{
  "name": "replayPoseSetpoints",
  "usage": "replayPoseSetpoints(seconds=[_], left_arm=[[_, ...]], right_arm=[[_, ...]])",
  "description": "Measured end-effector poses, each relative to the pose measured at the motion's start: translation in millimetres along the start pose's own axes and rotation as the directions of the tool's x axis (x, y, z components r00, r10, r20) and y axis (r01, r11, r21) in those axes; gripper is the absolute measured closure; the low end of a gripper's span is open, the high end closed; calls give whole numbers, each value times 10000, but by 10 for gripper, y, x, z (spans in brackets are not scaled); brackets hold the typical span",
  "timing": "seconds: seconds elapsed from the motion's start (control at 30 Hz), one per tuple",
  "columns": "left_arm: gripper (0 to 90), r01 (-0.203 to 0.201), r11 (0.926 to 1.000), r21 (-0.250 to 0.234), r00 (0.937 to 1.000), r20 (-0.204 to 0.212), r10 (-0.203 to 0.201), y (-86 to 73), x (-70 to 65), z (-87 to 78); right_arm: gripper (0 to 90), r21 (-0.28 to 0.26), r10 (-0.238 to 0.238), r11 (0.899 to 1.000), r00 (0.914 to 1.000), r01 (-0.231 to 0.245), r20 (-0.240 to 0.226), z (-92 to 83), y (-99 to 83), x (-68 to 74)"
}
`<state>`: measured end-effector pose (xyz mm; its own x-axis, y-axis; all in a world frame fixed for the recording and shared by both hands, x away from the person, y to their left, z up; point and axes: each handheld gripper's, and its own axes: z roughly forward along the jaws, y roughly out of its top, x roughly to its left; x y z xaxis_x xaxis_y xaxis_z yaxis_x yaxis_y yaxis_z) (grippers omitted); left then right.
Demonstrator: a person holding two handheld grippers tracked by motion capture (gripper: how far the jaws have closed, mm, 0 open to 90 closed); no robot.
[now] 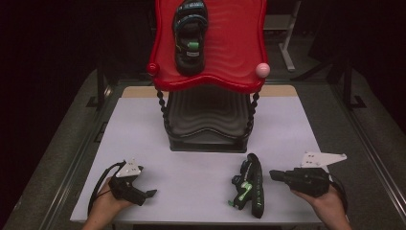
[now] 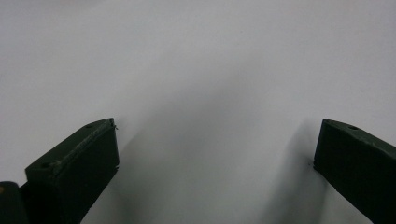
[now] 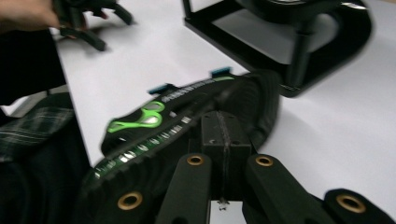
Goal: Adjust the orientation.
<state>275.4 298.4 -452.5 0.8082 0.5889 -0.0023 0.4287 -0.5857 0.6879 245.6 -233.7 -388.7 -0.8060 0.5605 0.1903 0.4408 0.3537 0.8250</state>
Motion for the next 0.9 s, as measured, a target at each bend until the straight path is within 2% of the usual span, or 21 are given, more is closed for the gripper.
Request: replayPoseSetpoints(seconds=[0.17,0.4,0.6,0.9], left_arm=[[0,2,10000,-1,10000,4,-2,0,0,0],[0,7,10000,2,10000,7,-7,-1,0,0],[0,-4,10000,8,10000,3,4,-2,0,0],[0,0,10000,6,10000,3,0,-2,0,0]], right_arm=[[898,-18,-177,9998,9990,177,-415,117,59,51],[898,188,-286,9994,9982,296,-523,215,95,83],[899,149,-319,9994,9987,325,-410,174,64,76],[899,42,-49,10000,9997,50,-244,39,-37,7]])
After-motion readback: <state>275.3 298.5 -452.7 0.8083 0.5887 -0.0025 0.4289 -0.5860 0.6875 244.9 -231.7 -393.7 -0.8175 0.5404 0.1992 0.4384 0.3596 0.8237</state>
